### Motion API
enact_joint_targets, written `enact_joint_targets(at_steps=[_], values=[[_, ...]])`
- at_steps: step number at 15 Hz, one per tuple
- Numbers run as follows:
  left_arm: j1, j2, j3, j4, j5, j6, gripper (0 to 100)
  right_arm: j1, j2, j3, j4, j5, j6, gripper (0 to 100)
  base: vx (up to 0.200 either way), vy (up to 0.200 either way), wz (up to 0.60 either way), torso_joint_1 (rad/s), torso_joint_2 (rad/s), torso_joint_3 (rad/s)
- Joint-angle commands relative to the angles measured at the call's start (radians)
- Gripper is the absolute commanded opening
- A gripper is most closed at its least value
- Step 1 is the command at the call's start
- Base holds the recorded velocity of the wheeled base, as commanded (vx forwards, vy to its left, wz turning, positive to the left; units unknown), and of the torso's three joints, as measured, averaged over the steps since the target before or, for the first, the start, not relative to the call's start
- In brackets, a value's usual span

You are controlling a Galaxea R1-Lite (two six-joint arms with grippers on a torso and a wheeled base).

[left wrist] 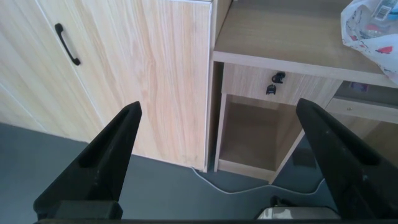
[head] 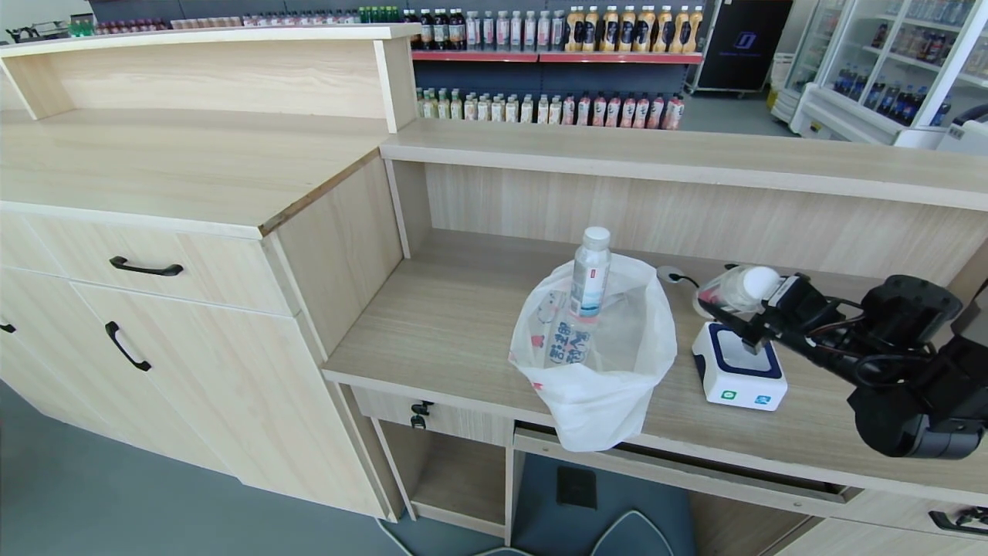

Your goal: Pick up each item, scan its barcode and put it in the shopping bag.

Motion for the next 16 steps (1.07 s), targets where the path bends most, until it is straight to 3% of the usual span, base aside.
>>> enact_joint_targets(at_steps=[1, 16], values=[[0.000, 0.000, 0.000, 0.000, 0.000, 0.000, 100, -0.007, -0.006, 0.005, -0.001, 0.000, 0.000, 0, 0.000, 0.000, 0.00, 0.000, 0.00, 0.000], [0.000, 0.000, 0.000, 0.000, 0.000, 0.000, 100, -0.036, -0.013, 0.062, -0.001, 0.008, -0.035, 0, 0.000, 0.000, 0.00, 0.000, 0.00, 0.000]])
